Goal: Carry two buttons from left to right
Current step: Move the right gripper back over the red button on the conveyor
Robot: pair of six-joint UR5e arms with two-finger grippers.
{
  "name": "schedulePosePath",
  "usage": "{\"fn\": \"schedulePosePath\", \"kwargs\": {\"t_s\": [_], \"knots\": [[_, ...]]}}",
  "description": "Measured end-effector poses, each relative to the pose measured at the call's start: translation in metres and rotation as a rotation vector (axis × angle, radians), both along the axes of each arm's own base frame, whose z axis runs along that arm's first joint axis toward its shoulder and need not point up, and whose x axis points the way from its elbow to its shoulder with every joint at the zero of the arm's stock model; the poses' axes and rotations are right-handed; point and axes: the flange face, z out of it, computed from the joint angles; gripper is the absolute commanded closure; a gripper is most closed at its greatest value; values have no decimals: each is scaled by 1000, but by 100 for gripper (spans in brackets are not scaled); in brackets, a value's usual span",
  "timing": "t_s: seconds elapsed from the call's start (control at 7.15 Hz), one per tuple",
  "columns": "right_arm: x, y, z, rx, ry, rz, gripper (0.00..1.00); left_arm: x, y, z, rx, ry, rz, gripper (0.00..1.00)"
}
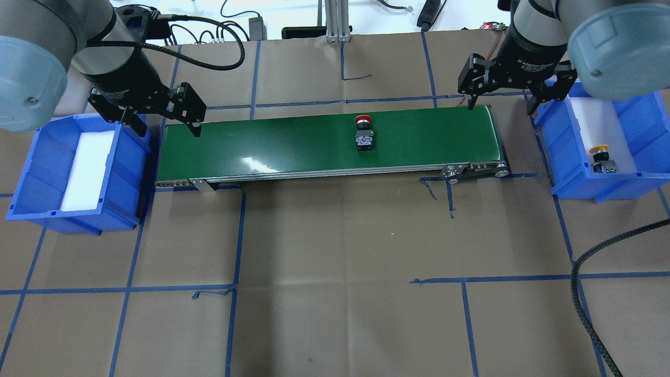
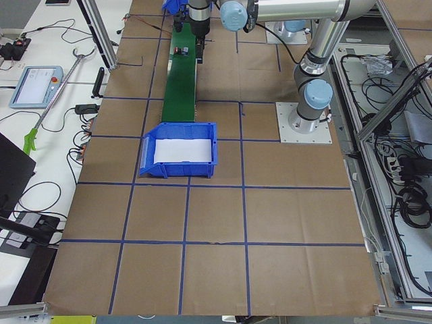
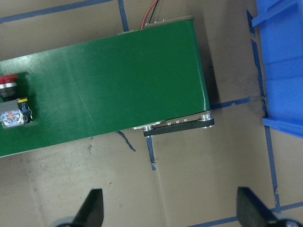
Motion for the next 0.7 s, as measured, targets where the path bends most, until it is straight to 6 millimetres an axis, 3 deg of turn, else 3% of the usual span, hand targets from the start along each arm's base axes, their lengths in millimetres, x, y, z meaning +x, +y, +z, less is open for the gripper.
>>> {"fn": "schedulePosePath", "kwargs": {"t_s": [0.28, 0.7], "knots": [[3, -14, -25, -45, -2, 6, 2, 0, 0, 0, 0, 0, 0, 0], [14, -11, -70, -139, -4, 25, 1, 0, 0, 0, 0, 0, -1, 0]]}}
